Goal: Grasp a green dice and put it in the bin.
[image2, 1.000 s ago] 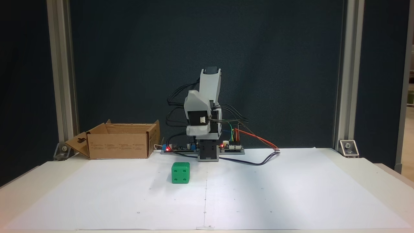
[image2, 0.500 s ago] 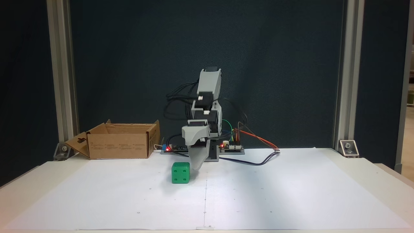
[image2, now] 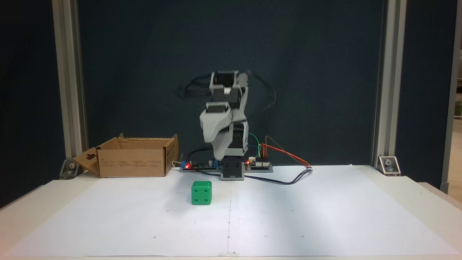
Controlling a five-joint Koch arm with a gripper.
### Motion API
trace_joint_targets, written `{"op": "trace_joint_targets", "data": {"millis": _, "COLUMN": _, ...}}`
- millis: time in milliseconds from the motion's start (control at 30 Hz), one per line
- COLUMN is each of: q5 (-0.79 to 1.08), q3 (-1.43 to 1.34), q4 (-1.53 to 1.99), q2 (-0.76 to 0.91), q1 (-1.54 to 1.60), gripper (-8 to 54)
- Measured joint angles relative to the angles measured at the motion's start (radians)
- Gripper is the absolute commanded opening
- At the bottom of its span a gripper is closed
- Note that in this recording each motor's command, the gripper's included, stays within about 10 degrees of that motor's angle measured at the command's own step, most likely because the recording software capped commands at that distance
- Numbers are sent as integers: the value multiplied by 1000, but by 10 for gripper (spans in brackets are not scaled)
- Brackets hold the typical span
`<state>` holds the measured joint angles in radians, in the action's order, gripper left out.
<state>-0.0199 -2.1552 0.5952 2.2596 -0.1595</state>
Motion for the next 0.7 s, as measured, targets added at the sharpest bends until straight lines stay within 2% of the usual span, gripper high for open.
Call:
{"op": "trace_joint_targets", "data": {"millis": 300, "q5": 25, "q3": 232, "q4": 515, "q2": -11, "q1": -5, "gripper": 472}}
{"op": "trace_joint_targets", "data": {"millis": 433, "q5": 153, "q3": 321, "q4": 693, "q2": -86, "q1": -58, "gripper": 473}}
{"op": "trace_joint_targets", "data": {"millis": 700, "q5": 420, "q3": 462, "q4": 701, "q2": -267, "q1": -261, "gripper": 477}}
